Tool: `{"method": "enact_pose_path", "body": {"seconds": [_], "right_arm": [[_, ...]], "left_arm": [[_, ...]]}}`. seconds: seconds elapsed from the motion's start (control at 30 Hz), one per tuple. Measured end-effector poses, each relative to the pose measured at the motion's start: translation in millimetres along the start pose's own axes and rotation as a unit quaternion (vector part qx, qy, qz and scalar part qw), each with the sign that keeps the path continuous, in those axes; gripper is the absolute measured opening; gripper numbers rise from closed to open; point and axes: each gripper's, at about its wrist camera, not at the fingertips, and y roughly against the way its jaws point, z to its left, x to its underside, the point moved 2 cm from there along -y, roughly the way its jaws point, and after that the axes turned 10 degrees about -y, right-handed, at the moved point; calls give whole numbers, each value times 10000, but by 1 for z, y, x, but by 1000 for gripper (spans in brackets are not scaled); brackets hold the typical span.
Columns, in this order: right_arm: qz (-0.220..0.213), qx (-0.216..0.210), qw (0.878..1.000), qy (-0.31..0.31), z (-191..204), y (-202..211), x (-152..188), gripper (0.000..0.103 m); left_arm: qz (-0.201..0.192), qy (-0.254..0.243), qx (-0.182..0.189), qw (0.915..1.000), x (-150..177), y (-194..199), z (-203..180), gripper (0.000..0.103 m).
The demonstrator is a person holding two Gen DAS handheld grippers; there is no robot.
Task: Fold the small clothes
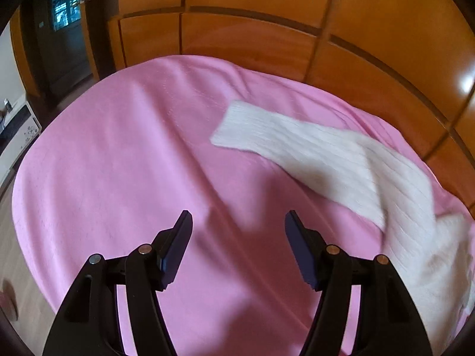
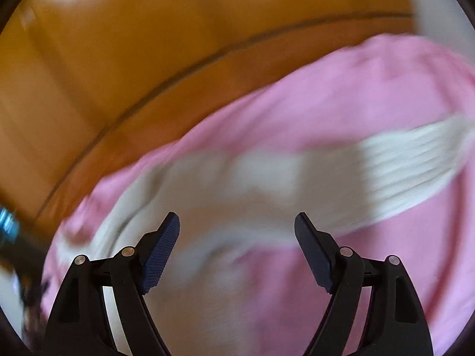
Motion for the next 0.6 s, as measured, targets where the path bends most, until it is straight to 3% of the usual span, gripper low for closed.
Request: {"method": "enact_pose_path", "body": {"seconds": [0.07, 0.17, 0.23, 0.37, 0.47, 0.5, 0.57, 0.6], "right_arm": [[537, -217, 9978, 306, 36, -25, 33, 79], [1086, -467, 9915, 549, 71, -50, 65, 78], [1263, -597, 9882, 622, 89, -58, 77, 76], [1567, -673, 9815, 873, 117, -83, 86, 75], [1712, -709, 9781, 943, 126, -94, 88, 75], [1754, -730, 9772, 952, 131, -98, 90, 75], [1798, -776, 9756, 990, 137, -101, 95, 75], [1819, -811, 9751, 977, 140, -106, 97, 75]], "left_arm": [[-54, -156, -327, 9993, -11, -15, 5, 64], [-151, -595, -239, 9978, -25, -29, -4, 63], [-261, -1254, -294, 9913, -31, -40, -21, 63], [-448, -2668, -212, 9625, -29, -63, -66, 63], [-449, -3235, -370, 9444, -31, -84, -80, 63], [-453, -3239, -374, 9443, -35, -90, -79, 64], [-467, -3107, -259, 9490, -44, -95, -79, 48], [-454, -3041, -183, 9514, -48, -94, -78, 21]]}}
